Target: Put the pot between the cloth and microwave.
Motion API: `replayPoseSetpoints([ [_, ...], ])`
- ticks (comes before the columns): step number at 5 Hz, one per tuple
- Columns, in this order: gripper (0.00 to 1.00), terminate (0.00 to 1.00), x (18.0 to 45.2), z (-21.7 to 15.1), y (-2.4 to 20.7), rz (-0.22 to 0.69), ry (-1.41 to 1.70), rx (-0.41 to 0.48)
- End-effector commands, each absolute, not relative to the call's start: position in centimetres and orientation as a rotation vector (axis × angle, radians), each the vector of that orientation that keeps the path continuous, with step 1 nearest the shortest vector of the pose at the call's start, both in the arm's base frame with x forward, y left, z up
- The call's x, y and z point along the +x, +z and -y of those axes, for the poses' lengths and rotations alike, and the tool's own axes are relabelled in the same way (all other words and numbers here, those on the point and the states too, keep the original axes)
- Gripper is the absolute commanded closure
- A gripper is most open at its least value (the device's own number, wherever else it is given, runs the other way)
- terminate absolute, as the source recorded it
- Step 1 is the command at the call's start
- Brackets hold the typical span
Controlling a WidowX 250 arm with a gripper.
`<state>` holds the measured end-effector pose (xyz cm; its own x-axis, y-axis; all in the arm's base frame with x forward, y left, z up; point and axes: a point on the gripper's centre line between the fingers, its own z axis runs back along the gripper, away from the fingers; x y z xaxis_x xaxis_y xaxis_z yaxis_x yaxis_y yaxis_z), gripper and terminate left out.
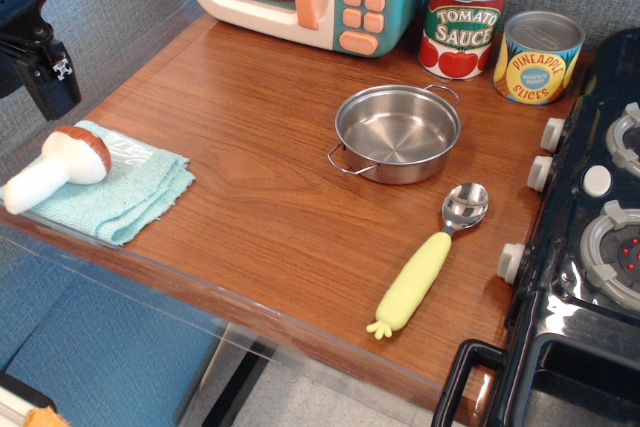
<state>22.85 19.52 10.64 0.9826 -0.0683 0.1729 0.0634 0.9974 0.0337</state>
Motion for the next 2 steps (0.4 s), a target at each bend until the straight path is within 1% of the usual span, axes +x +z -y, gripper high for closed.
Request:
replayPoseSetpoints([
  [1,0.0,0.0,22.8,-19.5,10.6,0.175,-0.066,0.028],
  [2,0.0,0.0,25.9,-17.4,10.2,0.17,-0.089,0.017],
])
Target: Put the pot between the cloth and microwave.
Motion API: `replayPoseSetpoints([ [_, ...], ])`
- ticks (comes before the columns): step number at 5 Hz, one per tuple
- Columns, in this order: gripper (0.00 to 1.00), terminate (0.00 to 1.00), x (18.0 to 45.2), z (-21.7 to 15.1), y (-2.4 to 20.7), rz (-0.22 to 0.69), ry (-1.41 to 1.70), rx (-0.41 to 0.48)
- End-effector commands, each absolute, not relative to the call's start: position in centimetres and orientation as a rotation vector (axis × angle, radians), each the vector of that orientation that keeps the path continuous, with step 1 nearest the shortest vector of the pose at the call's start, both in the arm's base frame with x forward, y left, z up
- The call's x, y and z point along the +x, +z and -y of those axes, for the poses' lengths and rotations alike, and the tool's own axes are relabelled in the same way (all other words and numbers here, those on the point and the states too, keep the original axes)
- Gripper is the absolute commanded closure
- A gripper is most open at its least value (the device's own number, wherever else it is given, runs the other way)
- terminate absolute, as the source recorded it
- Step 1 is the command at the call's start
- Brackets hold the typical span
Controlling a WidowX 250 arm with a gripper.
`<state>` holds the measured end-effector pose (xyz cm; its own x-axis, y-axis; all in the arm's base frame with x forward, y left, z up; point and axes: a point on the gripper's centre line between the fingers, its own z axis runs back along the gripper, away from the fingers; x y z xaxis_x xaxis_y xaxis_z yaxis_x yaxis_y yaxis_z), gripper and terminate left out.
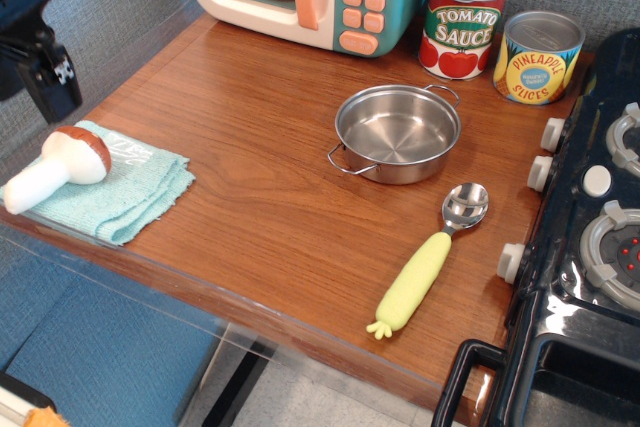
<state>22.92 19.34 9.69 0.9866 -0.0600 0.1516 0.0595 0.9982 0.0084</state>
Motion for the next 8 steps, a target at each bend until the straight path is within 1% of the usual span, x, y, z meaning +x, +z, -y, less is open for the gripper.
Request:
replayPoseSetpoints([
  [1,0.0,0.0,29.9,-14.2,9.8,0.169,-0.107,0.019],
  [2,0.0,0.0,34.6,-10.1,9.0,0.158,-0.149,0.068],
  [3,0.0,0.0,38.2,-6.8,7.9,0.129,-0.191,0.159],
  [4,0.0,0.0,39.7,-4.3,7.7,0.15,-0.249,0.237],
  [5,0.0,0.0,40.7,-3.1,7.1,0.136,-0.254,0.213],
  [6,0.0,0.0,41.3,-3.7,6.7,0.143,-0.213,0.12],
  [7,0.0,0.0,41.4,-4.8,5.7,0.114,-0.178,-0.075],
  [8,0.0,0.0,41.3,-5.1,5.4,0.104,-0.182,-0.073],
])
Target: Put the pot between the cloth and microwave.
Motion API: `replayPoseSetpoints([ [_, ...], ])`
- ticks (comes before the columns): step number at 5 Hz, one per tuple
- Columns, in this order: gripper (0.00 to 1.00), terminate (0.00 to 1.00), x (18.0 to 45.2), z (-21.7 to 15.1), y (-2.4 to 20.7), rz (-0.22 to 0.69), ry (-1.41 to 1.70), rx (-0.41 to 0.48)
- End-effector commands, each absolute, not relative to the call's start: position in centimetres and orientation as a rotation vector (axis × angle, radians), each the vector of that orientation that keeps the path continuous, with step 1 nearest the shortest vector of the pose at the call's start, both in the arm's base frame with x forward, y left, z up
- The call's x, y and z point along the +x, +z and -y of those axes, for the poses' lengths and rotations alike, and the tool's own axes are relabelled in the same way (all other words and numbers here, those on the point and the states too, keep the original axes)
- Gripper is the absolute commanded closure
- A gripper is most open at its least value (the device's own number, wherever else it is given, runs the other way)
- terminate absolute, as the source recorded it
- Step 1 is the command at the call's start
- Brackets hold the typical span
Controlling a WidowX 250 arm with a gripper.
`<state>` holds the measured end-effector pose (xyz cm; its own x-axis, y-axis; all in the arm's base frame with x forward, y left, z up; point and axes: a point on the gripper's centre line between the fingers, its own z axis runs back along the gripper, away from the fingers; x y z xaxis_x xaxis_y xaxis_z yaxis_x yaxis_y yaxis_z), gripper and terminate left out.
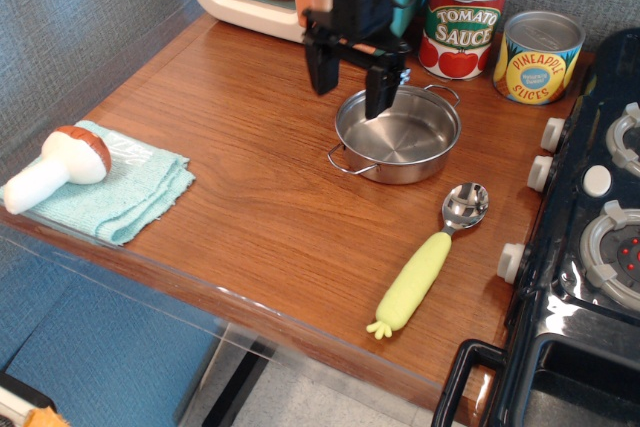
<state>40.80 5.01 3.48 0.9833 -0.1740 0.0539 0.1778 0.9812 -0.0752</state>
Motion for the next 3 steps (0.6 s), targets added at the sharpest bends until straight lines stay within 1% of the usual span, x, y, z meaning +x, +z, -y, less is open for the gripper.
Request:
replayPoseSetpoints([
  [1,0.0,0.0,41.0,-5.6,4.8,0.084,-0.177,-0.064],
  [2,0.0,0.0,40.6,-5.5,4.8,0.085,-0.179,-0.034],
  [3,1.0,0.0,39.8,-5.7,4.9,0.083,-0.169,0.0],
])
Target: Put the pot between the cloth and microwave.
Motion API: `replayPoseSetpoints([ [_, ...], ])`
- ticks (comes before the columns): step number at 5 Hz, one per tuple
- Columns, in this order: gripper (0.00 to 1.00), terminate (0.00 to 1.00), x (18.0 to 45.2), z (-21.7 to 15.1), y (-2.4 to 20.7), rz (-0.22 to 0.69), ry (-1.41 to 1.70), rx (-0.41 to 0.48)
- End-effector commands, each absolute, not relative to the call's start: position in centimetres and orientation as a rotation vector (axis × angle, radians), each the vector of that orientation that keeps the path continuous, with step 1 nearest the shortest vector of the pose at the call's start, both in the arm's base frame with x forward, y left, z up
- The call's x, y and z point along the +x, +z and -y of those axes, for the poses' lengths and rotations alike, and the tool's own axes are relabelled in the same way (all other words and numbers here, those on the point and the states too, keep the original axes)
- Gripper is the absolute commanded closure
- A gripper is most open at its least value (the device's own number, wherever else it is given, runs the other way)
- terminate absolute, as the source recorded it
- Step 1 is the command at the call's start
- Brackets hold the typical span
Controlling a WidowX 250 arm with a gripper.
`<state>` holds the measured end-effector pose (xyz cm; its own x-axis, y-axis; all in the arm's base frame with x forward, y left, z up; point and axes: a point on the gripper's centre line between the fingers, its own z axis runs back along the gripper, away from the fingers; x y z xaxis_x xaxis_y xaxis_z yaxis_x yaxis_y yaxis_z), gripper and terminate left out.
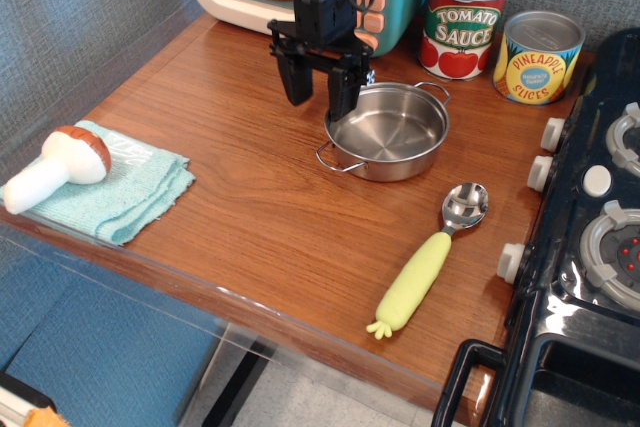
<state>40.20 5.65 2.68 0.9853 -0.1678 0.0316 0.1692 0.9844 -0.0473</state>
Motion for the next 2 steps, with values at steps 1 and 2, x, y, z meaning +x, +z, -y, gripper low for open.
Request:
replayPoseSetpoints([
  [1,1.0,0.0,38.09,-6.52,4.28,0.076,-0.165,0.017],
  [2,1.0,0.0,37.18,-6.84,3.84,0.059,-0.17,0.018],
])
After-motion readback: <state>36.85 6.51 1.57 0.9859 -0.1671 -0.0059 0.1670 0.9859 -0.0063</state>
